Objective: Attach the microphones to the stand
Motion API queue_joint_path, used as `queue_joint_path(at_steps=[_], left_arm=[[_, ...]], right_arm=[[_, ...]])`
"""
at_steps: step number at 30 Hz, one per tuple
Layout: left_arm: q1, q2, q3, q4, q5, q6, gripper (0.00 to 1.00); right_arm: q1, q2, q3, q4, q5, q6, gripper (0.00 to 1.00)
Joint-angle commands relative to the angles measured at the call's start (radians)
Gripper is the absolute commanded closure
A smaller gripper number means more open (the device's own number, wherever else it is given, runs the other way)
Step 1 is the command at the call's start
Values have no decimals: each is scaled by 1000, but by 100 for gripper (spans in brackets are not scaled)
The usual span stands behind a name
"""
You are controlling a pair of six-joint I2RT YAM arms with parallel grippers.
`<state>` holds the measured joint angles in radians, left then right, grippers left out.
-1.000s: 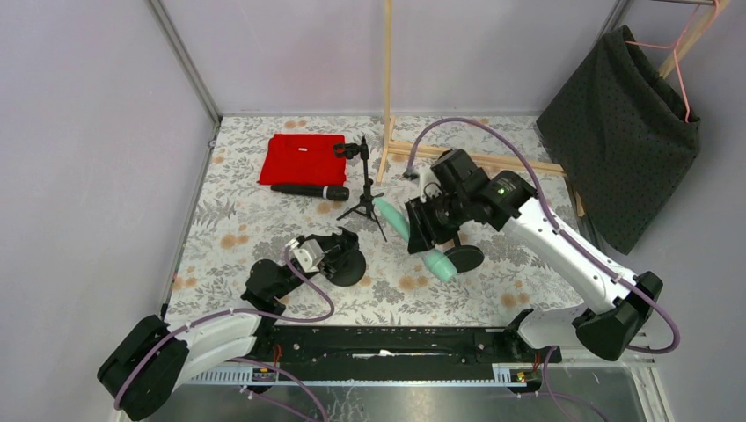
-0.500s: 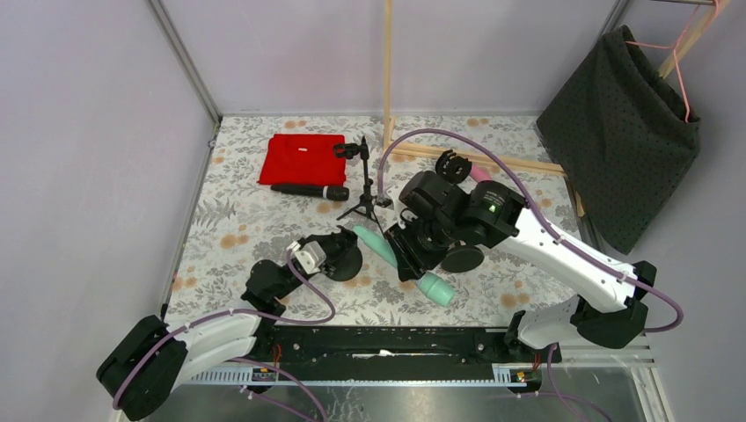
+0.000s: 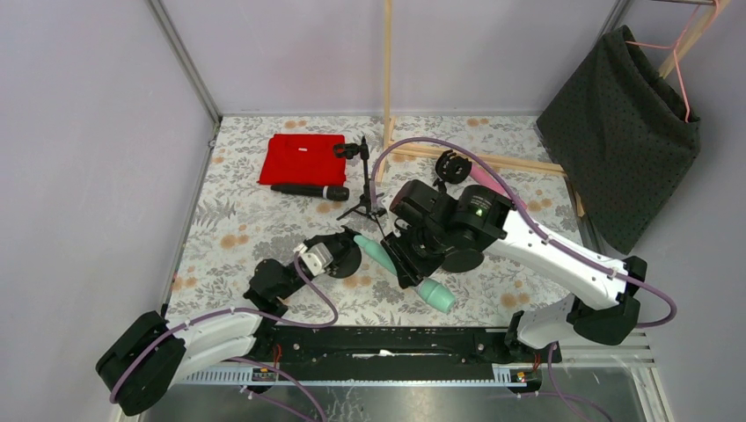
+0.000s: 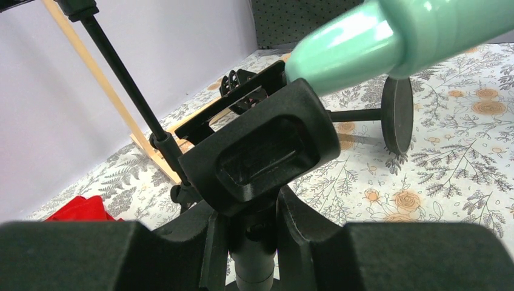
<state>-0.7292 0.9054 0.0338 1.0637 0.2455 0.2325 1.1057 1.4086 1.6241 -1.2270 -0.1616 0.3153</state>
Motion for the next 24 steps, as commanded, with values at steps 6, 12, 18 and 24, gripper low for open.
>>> queue_joint_path(at_steps=[6,12,18,24], left_arm=[[-10,36,1,-123,-36,79,100],[-25,35,5,-138,-42,89,100],[-48,40,16,-165,-42,104,100],[-84,59,28,-188,-35,125,100]], right_arm=[[8,25,-10,2,57,7,100],[8,55,17,17,51,-1,100],[8,85,58,24,89,-25,100],[8,111,161,-30,122,-57,100]])
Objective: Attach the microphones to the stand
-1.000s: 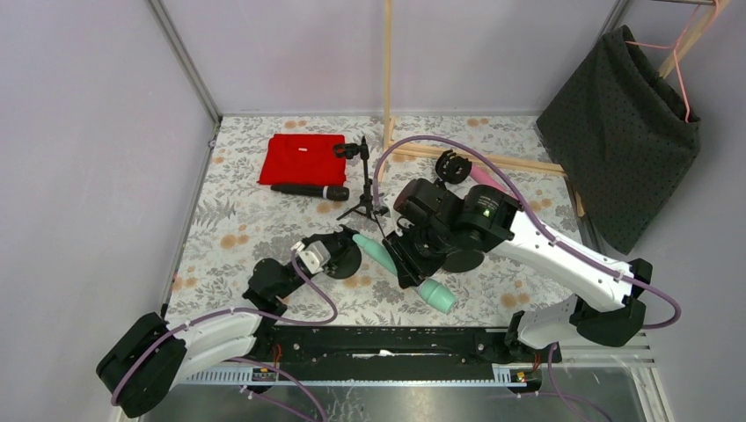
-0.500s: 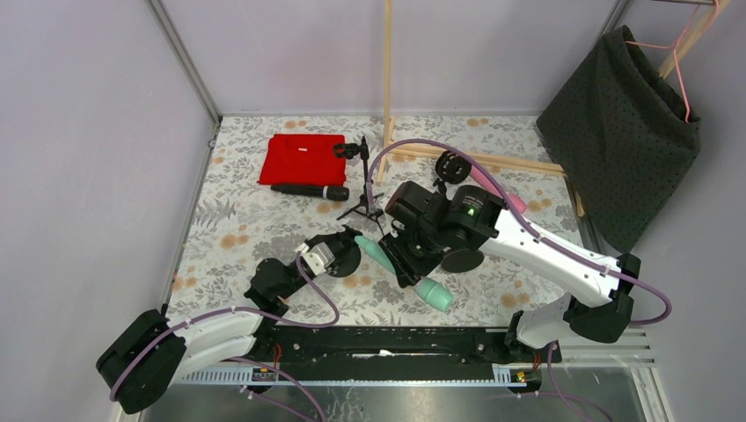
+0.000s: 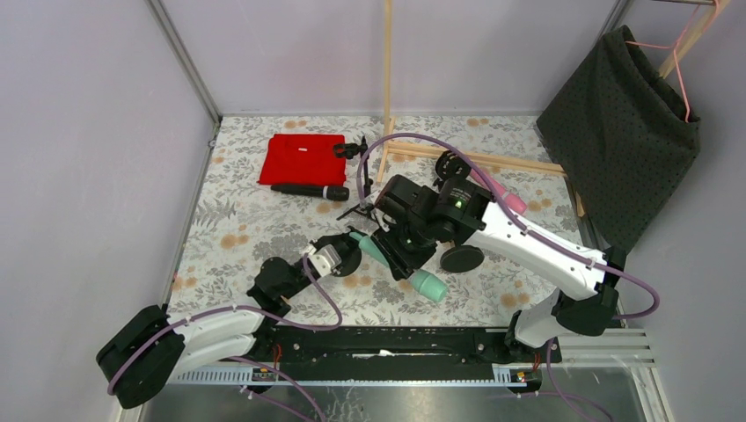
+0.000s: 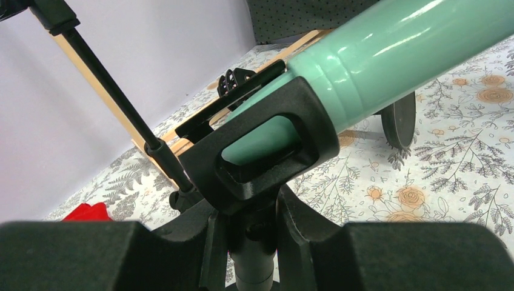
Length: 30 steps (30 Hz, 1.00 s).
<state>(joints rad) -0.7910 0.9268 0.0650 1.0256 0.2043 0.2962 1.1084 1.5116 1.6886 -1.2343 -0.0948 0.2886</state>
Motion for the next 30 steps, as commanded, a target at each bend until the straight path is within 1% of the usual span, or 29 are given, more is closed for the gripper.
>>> queue_joint_path(at_steps=[1,7,12,16,20,26,30], left_arm=[[-27,40,-1,-151,5,64,100],[-51,51,1,-152,7,71,100],[-82,81,15,-160,8,75,100],[-106,93,23,-170,3,87,100],[-120,102,25,-171,13,90,100],[-138,119,29,-168,32,97,100],[-153,140,43,-184,26,109,100]], right_arm=[[5,12,102,-27,58,-38,100],[5,37,87,-11,66,-77,100],[5,43,117,25,89,-117,100],[5,47,116,65,148,-163,100],[5,58,149,107,188,-187,100],[5,32,76,234,204,-205,100],[5,55,72,262,211,-213,100]])
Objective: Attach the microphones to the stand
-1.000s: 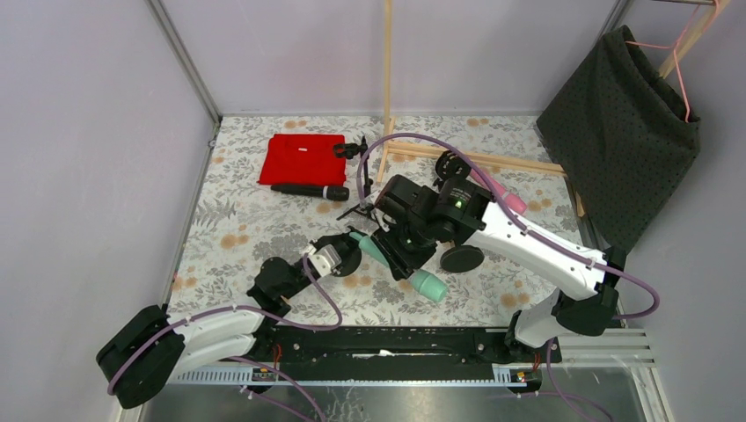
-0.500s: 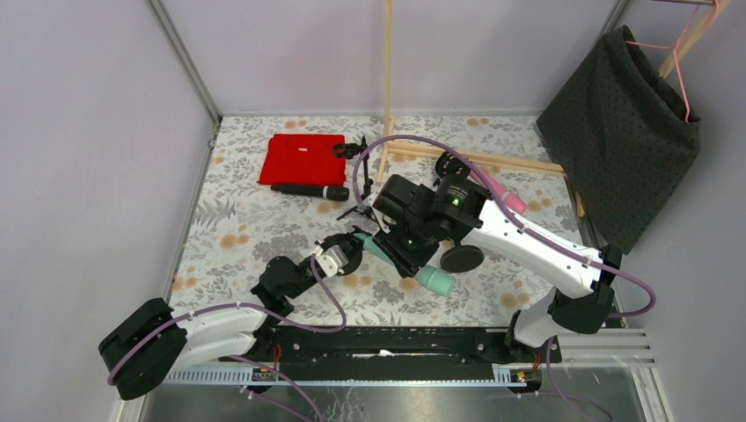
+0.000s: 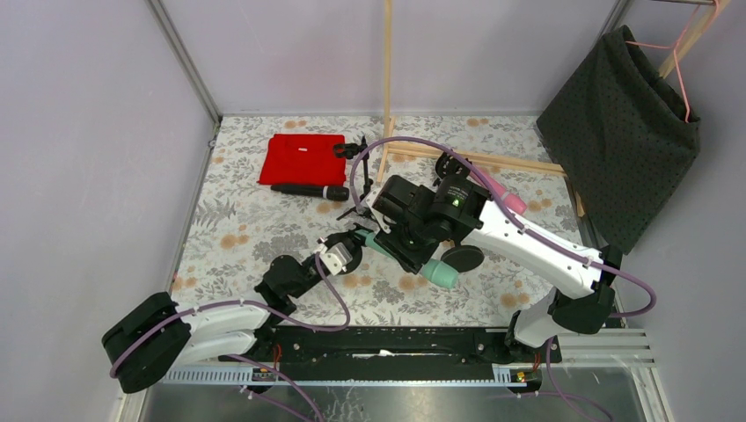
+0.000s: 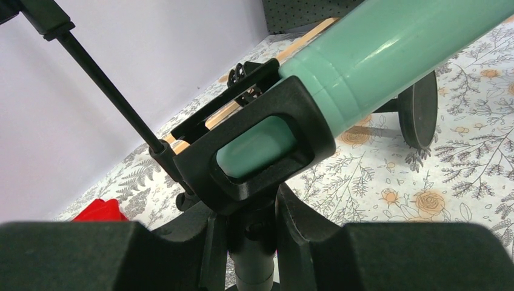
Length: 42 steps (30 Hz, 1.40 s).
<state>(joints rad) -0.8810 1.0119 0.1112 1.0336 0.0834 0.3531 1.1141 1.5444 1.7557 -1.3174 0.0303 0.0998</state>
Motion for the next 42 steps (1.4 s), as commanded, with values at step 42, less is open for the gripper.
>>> queue_joint_path(at_steps=[42], left_arm=[[-131,118,39,-249,119,106,100]], right_arm=[[42,274,361,280,158,-74,100]])
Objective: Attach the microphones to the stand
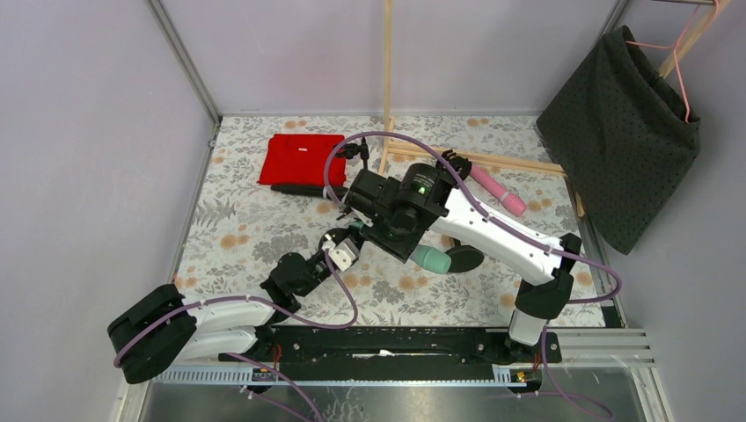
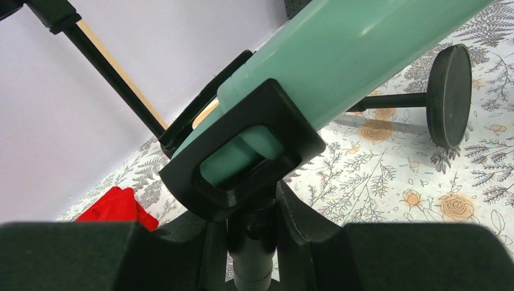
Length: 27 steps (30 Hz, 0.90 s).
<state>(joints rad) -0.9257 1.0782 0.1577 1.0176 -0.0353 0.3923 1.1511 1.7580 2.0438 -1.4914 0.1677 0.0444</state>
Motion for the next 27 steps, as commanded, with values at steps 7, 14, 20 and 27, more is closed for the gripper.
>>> queue_joint_path(at_steps=[7,14,20,27], left_arm=[[-87,55,-6,-233,242,70,100],[-92,56,-6,-237,238,75,100],[-107,60,-2,-243,224,88,100],[-147,86,12,-251,204,112,100]], right_arm=[[6,97,98,481,31,-31,100],[6,147,149,497,32,-40,100],[6,199,220,490,18,-40,100],[6,243,249,499,-6,-79,100]])
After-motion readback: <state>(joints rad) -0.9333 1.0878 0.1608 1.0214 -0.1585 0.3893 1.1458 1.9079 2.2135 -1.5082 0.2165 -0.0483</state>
